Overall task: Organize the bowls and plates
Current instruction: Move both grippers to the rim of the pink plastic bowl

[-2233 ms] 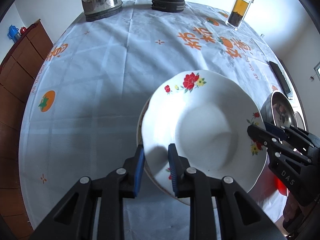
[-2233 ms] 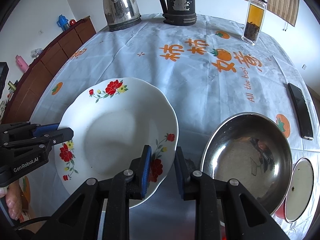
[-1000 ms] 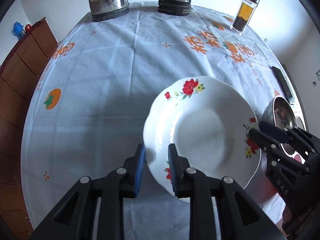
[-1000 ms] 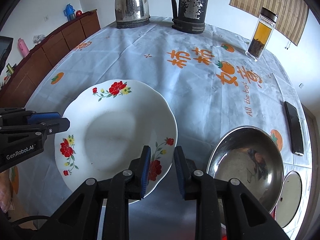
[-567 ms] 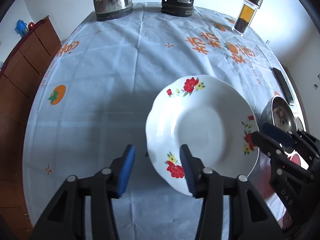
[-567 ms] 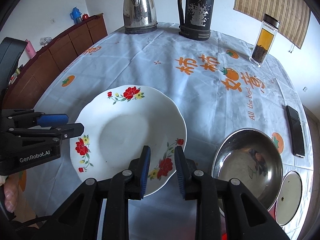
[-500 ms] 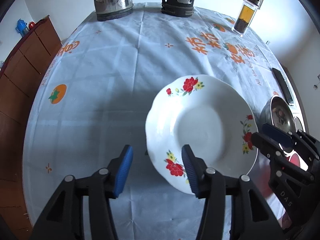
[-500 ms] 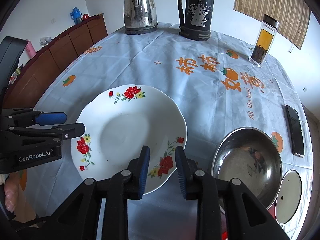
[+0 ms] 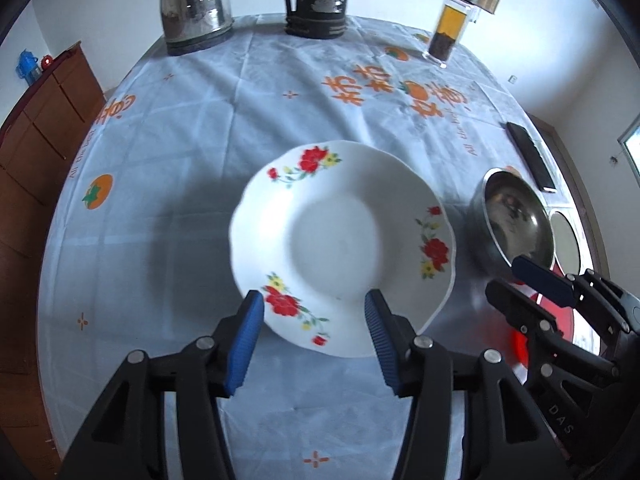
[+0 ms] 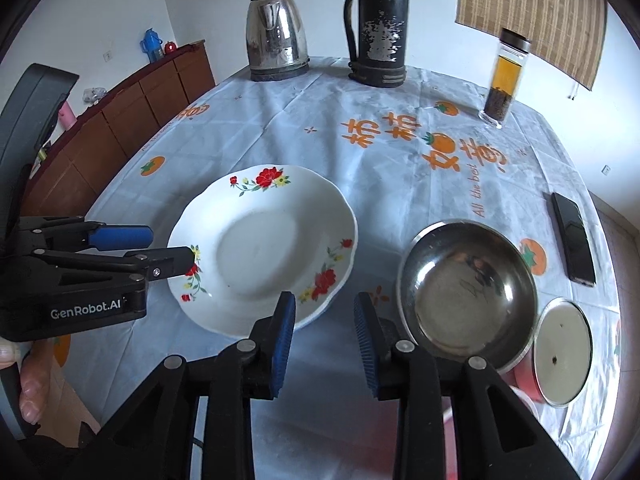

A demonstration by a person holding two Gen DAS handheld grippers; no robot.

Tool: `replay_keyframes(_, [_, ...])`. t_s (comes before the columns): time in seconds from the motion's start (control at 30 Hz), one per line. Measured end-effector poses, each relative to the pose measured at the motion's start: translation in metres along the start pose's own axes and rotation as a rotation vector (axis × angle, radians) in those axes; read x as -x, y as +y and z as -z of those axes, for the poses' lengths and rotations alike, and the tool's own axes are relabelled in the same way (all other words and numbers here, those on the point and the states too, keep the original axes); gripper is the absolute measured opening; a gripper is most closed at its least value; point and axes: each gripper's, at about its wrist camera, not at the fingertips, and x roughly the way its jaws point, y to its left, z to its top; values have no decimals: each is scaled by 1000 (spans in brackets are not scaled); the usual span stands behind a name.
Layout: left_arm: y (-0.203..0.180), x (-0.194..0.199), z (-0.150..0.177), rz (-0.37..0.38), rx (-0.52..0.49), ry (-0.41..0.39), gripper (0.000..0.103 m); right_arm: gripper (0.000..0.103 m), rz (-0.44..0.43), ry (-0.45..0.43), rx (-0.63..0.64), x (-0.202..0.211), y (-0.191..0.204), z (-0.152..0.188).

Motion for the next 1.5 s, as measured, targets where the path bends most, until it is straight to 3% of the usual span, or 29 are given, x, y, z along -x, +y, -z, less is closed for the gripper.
replay_keyframes(0.6, [-122,-5,15,98,-202,26,48,33,116,13,-206,56,-103,87])
replay_keyframes(0.77, [-156,-7,25,122,-242,49,48,33,113,10,-250,65,-129,106])
replay_keyframes(0.93, [-183,-15,33,135,-248,95,38,33,99,14,-279,69,-152,121])
replay_keyframes(1.03, [-192,-20,36,120,-242,121,26,33,64,32,-292,65,-161,129])
replay_keyframes(1.47, [-202,-31,41,95,-230,180,20,33,-27,52,-289,49,-168,132])
replay_keyframes(1.5, [-202,-34,42,98,-232,193,20,29,-24,57,-285,47,-167,130])
